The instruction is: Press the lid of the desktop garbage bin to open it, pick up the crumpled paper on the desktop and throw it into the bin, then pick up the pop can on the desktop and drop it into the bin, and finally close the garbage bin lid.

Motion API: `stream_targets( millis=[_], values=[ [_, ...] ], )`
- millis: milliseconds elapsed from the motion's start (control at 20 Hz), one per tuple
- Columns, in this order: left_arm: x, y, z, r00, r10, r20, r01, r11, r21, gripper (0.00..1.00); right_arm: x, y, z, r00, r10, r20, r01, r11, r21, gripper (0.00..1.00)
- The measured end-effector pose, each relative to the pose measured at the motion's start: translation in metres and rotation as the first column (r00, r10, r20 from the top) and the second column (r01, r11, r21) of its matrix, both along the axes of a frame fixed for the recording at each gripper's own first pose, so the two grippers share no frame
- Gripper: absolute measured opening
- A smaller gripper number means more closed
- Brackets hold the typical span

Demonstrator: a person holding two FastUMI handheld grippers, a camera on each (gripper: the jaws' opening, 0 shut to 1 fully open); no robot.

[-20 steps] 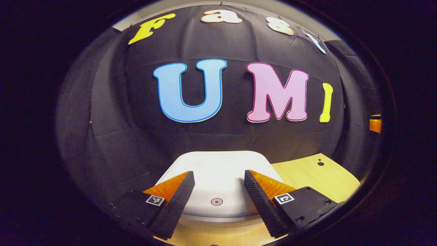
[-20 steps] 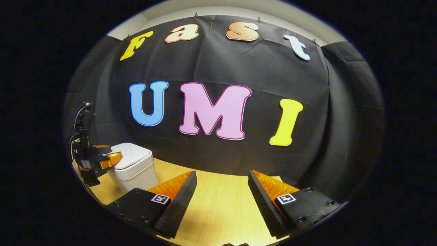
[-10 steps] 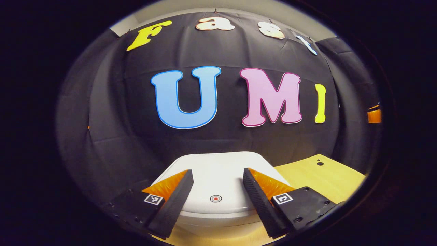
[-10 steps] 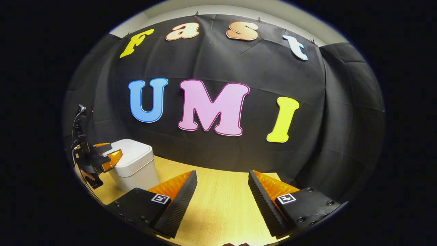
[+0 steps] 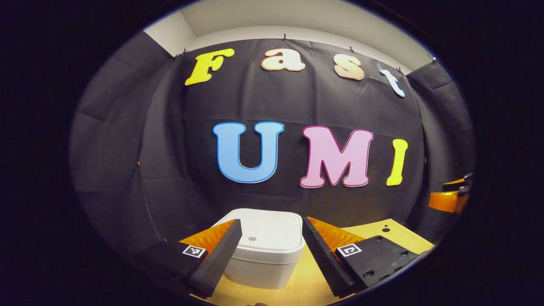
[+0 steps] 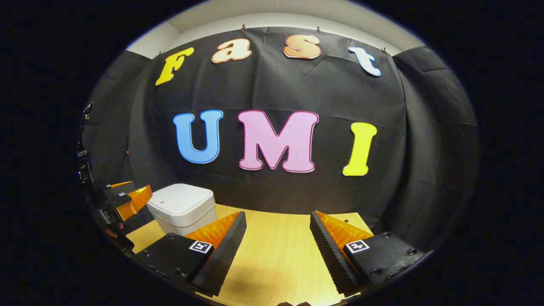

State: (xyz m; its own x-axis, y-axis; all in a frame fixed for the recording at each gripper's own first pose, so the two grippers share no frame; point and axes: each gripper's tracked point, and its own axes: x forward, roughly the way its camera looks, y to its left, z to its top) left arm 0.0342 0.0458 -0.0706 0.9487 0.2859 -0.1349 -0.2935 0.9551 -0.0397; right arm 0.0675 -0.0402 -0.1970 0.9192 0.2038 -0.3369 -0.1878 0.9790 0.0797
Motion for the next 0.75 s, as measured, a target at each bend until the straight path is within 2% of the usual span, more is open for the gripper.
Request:
stream_targets(
  millis=[150,300,450,750],
  values=[
    [-0.03,-0.02,0.016,1.0,-0.01,0.001,0.01,1.0,-0.009,0.96,-0.016,0.01,0.032,0.994,-0.006,0.109,0.004,1.0,0.023,0.97],
    [-0.044,-0.033,0.032,0.998,-0.045,0.032,0.044,0.999,0.03,0.96,-0.029,0.019,0.058,0.978,0.007,0.207,-0.015,0.999,0.036,0.97],
    [-0.041,-0.039,0.05,0.995,-0.071,0.076,0.065,0.995,0.077,0.96,-0.034,0.029,0.066,0.975,0.019,0.223,-0.031,0.998,0.052,0.96],
    [-0.037,-0.05,0.054,0.99,-0.117,0.081,0.112,0.991,0.073,0.96,-0.041,0.021,0.079,0.966,-0.011,0.26,0.002,0.999,0.034,0.97]
  ],
)
